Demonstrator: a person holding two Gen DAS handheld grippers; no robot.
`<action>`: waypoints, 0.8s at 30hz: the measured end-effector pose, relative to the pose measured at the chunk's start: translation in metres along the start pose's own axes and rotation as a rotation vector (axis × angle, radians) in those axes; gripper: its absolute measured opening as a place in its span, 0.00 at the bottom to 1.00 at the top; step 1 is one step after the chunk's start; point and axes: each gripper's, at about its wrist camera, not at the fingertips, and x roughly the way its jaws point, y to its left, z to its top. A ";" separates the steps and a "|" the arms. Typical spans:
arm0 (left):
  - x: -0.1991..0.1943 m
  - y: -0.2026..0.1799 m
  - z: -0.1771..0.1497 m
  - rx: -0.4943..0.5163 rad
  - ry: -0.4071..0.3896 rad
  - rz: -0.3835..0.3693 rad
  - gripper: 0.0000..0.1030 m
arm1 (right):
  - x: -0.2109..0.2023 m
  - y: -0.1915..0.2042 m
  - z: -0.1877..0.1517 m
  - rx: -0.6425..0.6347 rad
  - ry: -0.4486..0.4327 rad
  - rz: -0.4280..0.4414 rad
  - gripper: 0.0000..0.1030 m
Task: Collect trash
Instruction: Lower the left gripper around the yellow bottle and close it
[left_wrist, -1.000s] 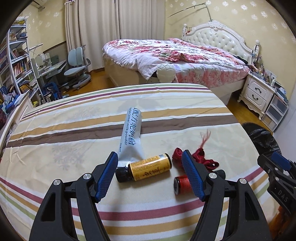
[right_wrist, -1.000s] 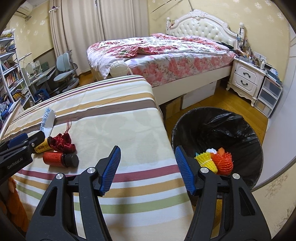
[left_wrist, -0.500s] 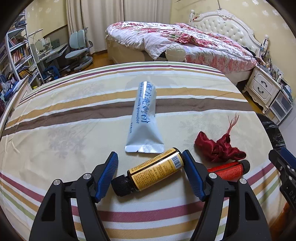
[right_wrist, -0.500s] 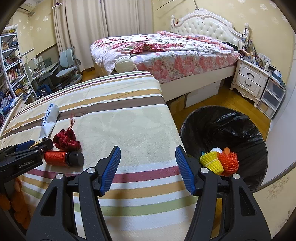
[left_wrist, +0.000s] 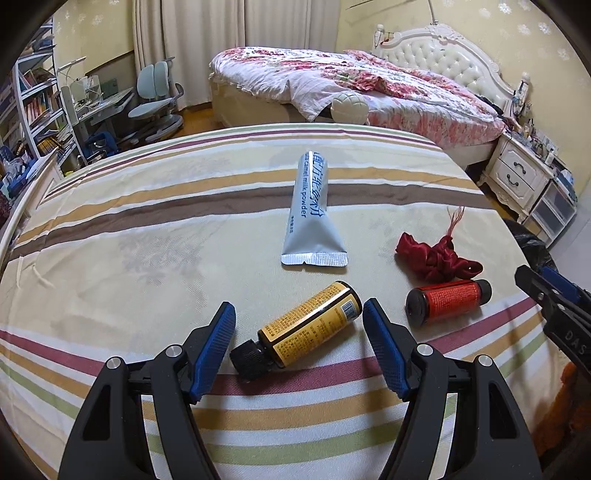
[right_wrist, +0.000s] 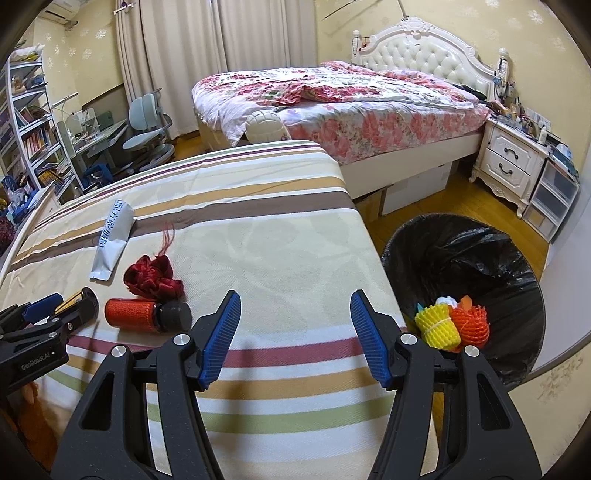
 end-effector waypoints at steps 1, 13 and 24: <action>0.000 0.001 0.001 0.000 0.000 -0.004 0.67 | 0.001 0.002 0.002 -0.003 -0.001 0.003 0.59; -0.008 0.012 -0.004 0.002 0.002 -0.005 0.69 | 0.015 0.027 0.004 -0.058 0.044 0.048 0.59; -0.012 0.024 -0.006 -0.024 -0.008 -0.005 0.70 | 0.000 0.055 -0.019 -0.134 0.084 0.099 0.59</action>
